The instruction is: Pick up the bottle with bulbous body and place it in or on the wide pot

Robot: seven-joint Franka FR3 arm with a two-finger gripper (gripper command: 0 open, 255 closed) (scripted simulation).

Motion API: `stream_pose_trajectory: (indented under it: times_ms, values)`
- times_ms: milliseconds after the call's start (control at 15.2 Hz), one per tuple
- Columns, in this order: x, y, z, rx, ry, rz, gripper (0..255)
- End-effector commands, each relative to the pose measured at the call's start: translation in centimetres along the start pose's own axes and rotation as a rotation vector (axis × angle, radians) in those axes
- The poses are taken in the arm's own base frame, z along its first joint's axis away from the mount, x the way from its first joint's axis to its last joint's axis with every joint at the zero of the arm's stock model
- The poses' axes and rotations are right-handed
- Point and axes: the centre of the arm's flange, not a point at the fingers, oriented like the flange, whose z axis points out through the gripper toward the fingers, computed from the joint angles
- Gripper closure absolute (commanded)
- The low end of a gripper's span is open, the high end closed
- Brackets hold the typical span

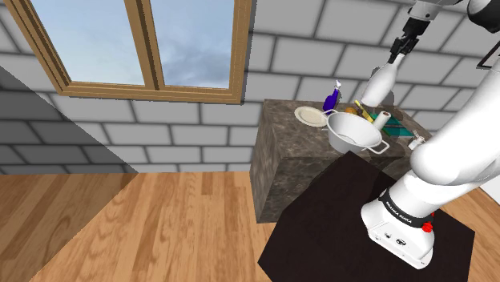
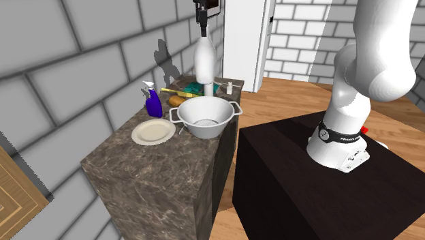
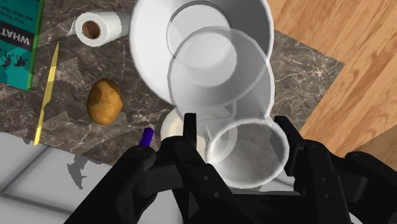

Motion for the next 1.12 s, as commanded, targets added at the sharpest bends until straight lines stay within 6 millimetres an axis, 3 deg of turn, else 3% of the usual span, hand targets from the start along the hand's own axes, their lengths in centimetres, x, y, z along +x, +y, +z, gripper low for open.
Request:
stream_pose_trajectory:
  times_ms: [0,1056]
  values:
    - [-0.2,0.6,0.6,0.0,0.0,-0.002,255]
    - [-0.1,0.8,9.1,0.0,0.0,-0.002,255]
